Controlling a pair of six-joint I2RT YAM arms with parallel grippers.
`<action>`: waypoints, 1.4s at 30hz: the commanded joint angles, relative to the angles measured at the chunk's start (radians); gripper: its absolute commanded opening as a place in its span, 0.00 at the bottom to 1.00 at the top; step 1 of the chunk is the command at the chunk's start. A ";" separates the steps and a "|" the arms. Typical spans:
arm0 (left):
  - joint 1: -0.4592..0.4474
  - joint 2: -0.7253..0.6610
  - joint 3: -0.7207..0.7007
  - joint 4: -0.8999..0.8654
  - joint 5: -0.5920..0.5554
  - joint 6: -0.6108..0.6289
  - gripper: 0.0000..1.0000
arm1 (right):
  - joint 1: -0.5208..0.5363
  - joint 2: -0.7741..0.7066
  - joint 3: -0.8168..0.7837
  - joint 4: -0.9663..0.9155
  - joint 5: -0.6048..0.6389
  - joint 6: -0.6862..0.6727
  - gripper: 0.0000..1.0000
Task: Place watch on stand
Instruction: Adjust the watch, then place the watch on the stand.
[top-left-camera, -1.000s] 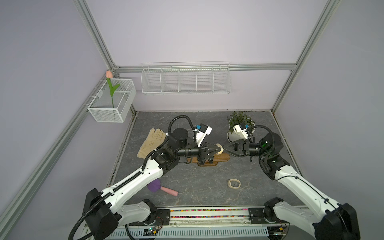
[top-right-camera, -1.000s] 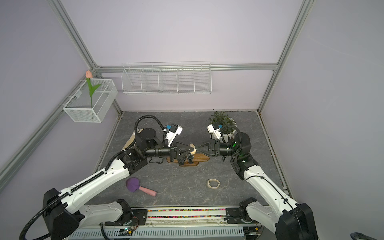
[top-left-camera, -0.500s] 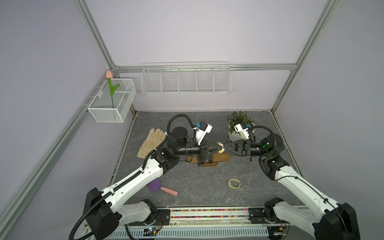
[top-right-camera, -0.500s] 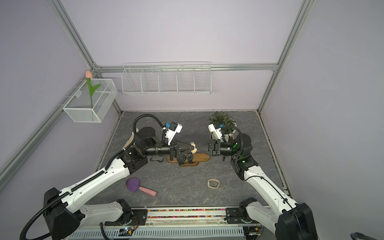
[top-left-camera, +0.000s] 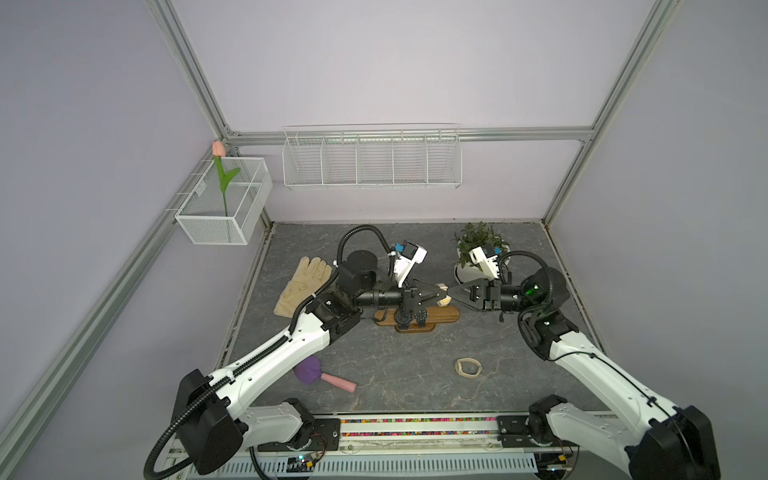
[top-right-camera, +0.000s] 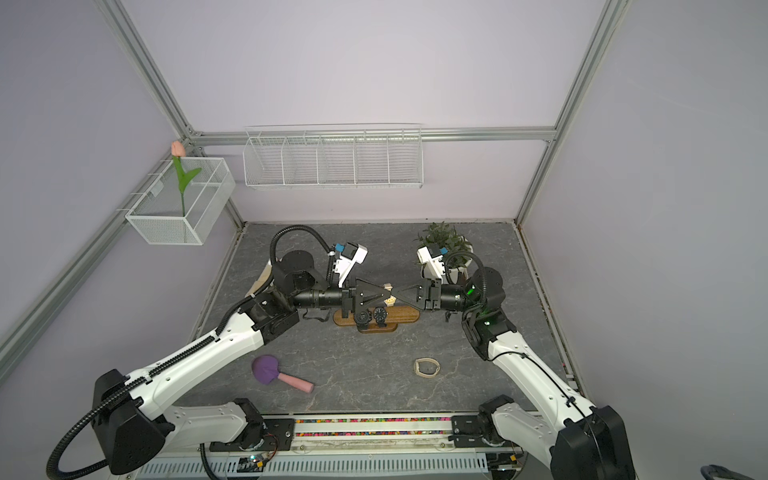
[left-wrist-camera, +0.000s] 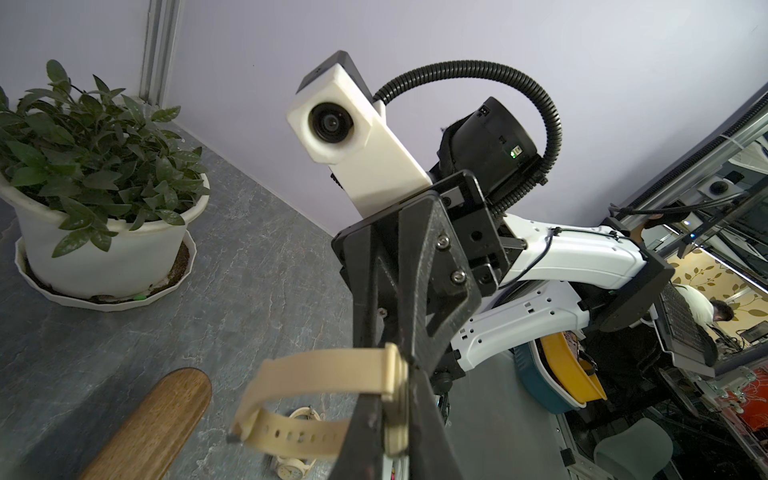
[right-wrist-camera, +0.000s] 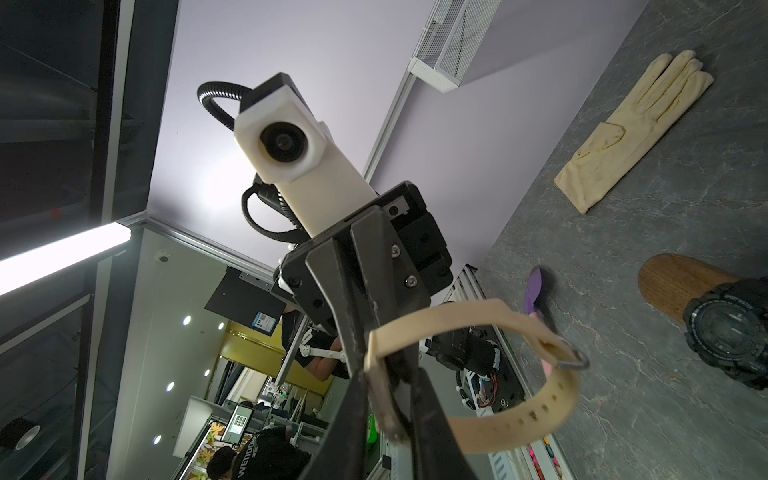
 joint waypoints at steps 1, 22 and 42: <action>-0.006 0.031 0.020 -0.006 -0.035 0.011 0.00 | 0.032 -0.020 -0.006 0.051 -0.036 0.011 0.13; 0.055 -0.117 -0.059 -0.086 -0.211 -0.007 0.65 | -0.043 -0.049 -0.046 -0.119 -0.045 -0.125 0.07; 0.162 -0.242 -0.207 -0.191 -0.366 0.000 0.70 | -0.356 0.039 -0.163 -0.500 -0.033 -0.458 0.07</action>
